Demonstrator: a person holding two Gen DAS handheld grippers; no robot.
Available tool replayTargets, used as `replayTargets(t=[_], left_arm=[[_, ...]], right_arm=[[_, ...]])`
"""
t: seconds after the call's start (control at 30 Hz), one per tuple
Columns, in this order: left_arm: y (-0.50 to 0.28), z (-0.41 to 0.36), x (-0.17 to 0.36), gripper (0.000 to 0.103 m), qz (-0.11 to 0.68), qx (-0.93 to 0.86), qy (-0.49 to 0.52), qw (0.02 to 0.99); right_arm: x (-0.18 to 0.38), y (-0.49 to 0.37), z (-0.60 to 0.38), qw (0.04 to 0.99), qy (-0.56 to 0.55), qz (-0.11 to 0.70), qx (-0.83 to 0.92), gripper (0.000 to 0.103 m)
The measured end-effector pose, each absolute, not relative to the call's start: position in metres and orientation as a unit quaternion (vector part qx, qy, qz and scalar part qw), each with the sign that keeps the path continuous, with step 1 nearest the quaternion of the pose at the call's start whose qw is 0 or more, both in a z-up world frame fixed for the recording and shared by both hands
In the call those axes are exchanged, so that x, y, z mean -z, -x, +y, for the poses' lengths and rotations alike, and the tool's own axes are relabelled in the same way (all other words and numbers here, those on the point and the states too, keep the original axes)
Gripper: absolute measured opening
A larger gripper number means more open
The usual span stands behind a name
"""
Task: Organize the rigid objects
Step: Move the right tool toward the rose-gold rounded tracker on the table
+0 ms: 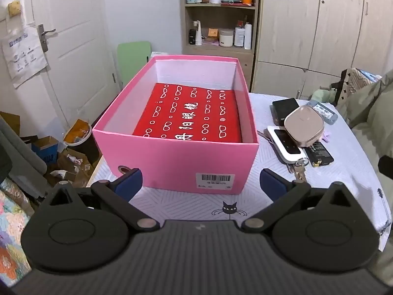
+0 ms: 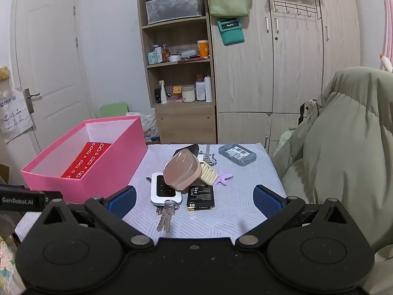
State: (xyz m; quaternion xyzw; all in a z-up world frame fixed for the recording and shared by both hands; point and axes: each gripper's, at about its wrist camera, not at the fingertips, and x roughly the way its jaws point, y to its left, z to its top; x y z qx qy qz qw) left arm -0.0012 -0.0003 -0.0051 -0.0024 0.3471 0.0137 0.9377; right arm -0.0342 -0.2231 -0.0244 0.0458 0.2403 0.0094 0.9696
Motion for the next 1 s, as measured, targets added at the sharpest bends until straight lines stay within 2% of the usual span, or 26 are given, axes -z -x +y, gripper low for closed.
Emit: replayTargets(t=[1.0], left_arm=[[0.0045,-0.0059,0.0150,0.103,0.351,-0.006,0.018,0.936]], right_arm=[[0.0292,0.0310,-0.2183,0.971,-0.030,0.236,-0.007,0.103]])
